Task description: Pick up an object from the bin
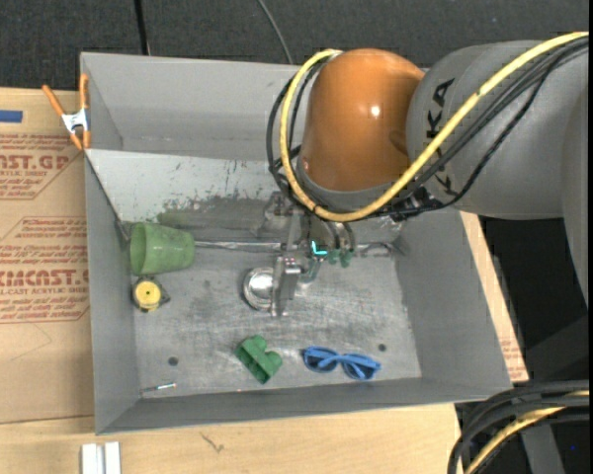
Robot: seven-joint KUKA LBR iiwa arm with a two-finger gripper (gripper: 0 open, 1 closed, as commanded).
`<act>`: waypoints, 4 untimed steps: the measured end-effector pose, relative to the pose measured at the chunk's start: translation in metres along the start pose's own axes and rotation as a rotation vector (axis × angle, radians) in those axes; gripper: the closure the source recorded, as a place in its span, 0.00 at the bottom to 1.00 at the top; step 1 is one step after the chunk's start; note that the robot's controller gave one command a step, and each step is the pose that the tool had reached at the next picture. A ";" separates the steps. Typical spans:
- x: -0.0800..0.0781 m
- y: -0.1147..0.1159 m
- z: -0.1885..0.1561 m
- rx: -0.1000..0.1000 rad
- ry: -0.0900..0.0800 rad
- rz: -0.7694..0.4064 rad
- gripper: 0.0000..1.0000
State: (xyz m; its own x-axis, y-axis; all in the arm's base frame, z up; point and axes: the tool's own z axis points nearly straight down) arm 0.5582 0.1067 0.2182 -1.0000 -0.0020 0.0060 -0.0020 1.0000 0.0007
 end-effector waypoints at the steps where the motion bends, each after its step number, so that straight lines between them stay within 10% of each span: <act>1: 0.047 -0.044 0.139 0.001 -0.003 -0.424 0.00; 2: 0.004 -0.019 0.045 0.003 -0.013 -0.674 0.00; 3: 0.000 -0.027 0.136 0.001 -0.003 -0.918 0.00; 4: 0.076 -0.038 0.088 0.001 -0.004 -0.621 0.00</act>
Offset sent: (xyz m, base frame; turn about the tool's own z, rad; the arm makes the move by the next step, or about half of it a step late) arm -0.0470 -0.0437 -0.1364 -0.4244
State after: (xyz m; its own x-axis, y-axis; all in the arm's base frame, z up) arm 0.4821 0.0690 0.1308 -0.8122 -0.5834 0.0007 -0.5834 0.8122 0.0020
